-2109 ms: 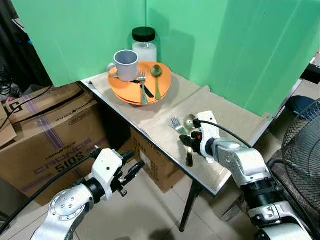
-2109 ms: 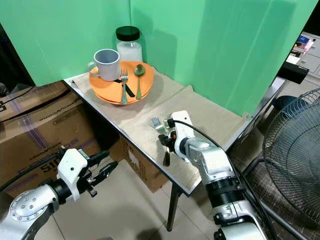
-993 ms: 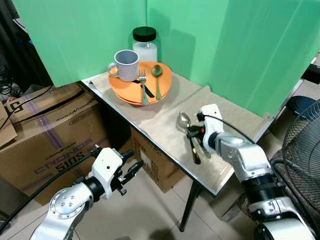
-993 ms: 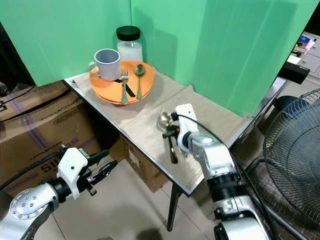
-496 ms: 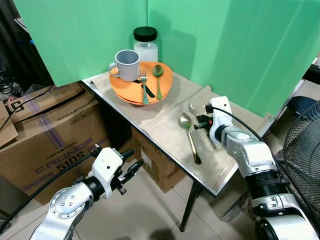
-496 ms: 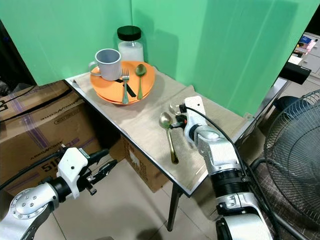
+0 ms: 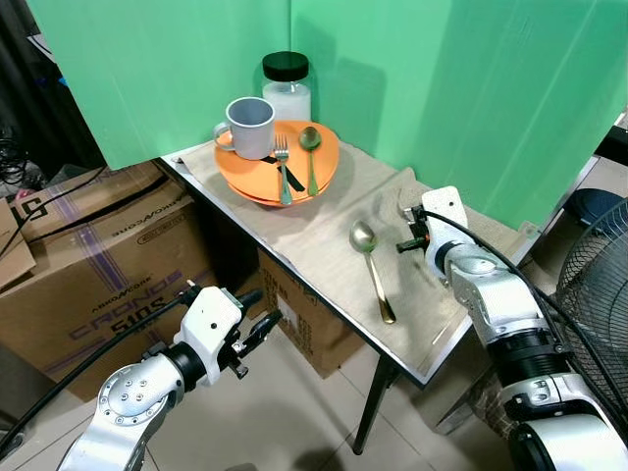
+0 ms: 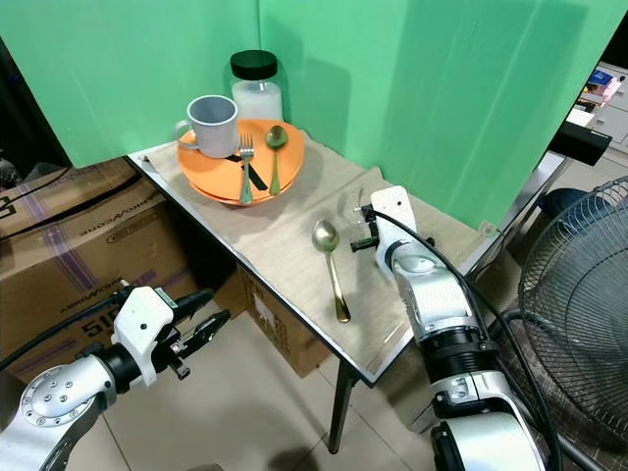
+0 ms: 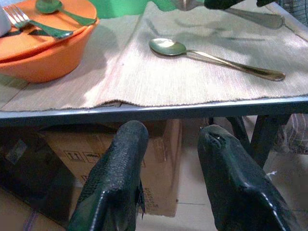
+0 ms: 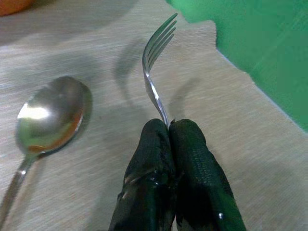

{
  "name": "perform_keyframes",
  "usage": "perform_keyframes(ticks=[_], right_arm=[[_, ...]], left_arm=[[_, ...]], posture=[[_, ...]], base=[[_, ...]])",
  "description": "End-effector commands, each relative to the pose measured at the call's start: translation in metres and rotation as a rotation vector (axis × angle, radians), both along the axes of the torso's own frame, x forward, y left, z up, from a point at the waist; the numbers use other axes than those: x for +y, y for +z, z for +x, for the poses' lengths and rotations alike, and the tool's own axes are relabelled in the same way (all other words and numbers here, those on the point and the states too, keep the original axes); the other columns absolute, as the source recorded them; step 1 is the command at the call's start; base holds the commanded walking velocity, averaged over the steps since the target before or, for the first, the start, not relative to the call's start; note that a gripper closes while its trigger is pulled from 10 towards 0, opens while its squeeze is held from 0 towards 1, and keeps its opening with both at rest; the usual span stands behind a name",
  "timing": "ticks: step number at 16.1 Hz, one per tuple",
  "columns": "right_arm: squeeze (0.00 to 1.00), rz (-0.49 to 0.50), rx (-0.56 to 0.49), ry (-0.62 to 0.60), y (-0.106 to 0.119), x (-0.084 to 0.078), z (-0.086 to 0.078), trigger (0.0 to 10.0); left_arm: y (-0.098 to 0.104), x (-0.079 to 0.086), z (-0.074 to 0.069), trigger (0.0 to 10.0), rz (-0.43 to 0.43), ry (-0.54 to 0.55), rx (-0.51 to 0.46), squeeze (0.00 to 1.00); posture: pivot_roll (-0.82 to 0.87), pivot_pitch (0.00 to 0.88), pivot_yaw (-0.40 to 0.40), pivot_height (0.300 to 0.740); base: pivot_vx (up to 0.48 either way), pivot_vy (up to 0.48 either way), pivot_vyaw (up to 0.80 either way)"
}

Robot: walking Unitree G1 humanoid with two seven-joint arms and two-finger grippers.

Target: Setting the table

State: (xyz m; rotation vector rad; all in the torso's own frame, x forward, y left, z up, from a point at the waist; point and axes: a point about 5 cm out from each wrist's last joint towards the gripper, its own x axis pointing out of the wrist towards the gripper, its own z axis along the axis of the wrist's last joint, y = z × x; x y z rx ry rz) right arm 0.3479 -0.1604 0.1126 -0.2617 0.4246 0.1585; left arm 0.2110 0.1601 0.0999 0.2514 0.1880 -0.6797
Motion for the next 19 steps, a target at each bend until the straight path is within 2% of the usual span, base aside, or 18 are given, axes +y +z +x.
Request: perform_keyframes(ticks=[1,7,11,13,14,16,19], right_arm=[[0.98,-0.030,-0.038,0.004,0.009,0.000,0.005,10.0],[1.00,-0.009,-0.012,0.059,0.003,0.008,0.002,10.0],[1.00,0.092,0.041,0.076,-0.007,0.007,0.004,10.0],[1.00,0.142,0.009,0.052,-0.007,0.005,0.012,10.0],[0.00,0.150,0.007,0.046,-0.007,0.003,0.014,10.0],[0.00,0.195,0.000,0.053,-0.003,0.000,0.019,10.0],[0.00,0.244,0.028,0.081,-0.005,-0.004,0.021,10.0]], left_arm=[[0.000,0.002,0.001,10.0,0.011,0.004,-0.008,0.00],[-0.001,0.003,0.003,10.0,0.013,0.003,-0.010,0.00],[0.000,0.002,0.004,10.0,0.015,-0.004,-0.014,0.00],[0.001,0.000,0.005,10.0,0.000,-0.017,-0.013,0.00],[0.002,-0.001,0.005,10.0,-0.014,-0.017,-0.011,0.00],[0.007,-0.004,0.004,10.0,-0.064,-0.041,-0.003,0.00],[0.010,-0.006,0.002,10.0,-0.084,-0.069,0.015,0.00]], posture=[[-0.03,0.000,0.009,0.740],[-0.03,0.000,0.006,0.740],[-0.03,0.000,0.013,0.740],[-0.03,0.000,0.017,0.740],[-0.03,0.000,0.017,0.740],[-0.03,0.000,0.019,0.740],[-0.03,0.000,0.016,0.740]], base=[[0.000,0.000,0.00],[0.000,0.000,0.00],[0.000,0.000,0.00],[0.000,0.000,0.00],[0.000,0.000,0.00],[0.000,0.000,0.00],[0.000,0.000,0.00]])
